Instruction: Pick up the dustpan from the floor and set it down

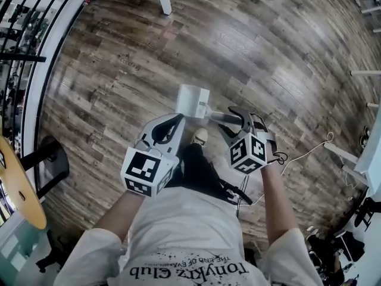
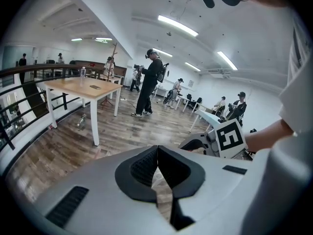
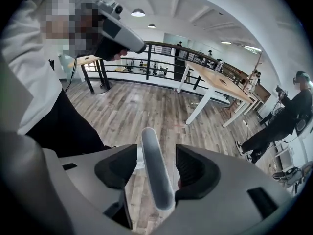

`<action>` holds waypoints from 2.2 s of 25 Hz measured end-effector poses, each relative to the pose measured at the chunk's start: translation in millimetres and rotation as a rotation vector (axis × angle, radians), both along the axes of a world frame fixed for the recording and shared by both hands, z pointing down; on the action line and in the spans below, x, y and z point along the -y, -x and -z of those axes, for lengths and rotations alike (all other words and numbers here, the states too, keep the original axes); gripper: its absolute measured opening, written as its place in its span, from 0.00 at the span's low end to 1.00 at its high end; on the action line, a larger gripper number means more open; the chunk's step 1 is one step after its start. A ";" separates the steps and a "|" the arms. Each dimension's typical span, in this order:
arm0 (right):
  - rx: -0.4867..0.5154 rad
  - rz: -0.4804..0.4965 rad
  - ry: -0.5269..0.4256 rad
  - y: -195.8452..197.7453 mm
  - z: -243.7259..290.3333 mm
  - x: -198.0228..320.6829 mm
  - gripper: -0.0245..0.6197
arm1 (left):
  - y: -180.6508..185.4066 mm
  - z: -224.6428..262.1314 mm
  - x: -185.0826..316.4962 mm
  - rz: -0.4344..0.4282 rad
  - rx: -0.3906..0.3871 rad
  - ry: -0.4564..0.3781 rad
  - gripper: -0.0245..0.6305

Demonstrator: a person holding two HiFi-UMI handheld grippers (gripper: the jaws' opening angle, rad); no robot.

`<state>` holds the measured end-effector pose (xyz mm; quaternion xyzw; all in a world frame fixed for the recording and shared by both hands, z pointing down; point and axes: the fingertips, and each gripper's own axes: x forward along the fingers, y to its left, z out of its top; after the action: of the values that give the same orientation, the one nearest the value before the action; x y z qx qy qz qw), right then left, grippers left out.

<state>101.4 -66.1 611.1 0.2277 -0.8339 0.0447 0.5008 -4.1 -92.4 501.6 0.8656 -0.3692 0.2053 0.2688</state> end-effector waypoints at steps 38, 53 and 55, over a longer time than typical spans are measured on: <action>-0.057 0.239 0.165 15.8 -52.7 -6.9 0.16 | 28.0 -8.0 -15.1 0.079 0.025 0.022 0.07; -0.043 0.123 0.162 20.0 -5.1 -24.5 0.16 | 32.4 22.9 -22.8 0.070 0.018 -0.029 0.07; -0.032 0.068 0.168 19.9 5.8 -26.0 0.16 | 33.7 28.7 -24.9 0.066 0.017 -0.036 0.07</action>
<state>81.5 -40.1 605.3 0.1572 -0.8265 0.0938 0.5324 -37.8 -67.5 472.9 0.8558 -0.4036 0.1969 0.2568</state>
